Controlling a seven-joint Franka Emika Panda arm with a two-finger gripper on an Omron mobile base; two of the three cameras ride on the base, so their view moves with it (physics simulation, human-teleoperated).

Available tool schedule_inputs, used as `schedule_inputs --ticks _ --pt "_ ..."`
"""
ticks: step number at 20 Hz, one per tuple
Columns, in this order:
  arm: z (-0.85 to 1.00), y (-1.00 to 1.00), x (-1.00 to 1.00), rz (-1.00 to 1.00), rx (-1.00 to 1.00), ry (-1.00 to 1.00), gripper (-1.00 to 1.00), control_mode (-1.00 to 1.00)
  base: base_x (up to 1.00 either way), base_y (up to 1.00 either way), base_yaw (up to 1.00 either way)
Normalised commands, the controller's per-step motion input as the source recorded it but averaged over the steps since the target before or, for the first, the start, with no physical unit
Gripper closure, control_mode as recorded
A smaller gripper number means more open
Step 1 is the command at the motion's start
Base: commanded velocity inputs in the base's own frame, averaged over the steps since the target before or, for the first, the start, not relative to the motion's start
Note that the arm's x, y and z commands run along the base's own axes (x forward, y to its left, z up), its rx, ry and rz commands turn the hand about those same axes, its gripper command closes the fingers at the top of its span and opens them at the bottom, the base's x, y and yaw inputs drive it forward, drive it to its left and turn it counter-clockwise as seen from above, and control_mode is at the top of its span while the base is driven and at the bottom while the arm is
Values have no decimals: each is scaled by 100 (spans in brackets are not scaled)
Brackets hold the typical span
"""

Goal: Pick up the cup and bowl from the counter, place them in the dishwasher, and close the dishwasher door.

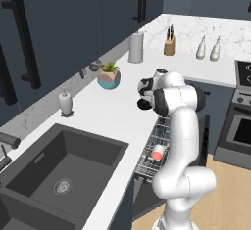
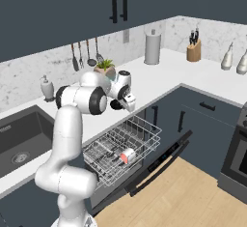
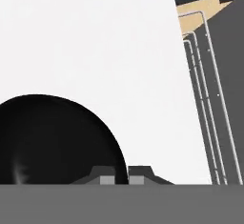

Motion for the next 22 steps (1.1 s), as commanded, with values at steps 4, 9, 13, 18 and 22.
schedule_inputs --ticks 4,9,13,18,22 --pt "0 -89 -100 0 6 0 100 -100 0 0 0" --pt "-12 -69 -100 0 8 -1 100 -100 0 0 0" --pt "-23 -31 -100 0 5 -3 100 -100 0 0 0" --pt "-55 -5 -83 0 3 0 100 -100 0 0 0" --pt "-74 6 -20 5 10 3 100 -100 0 0 0"
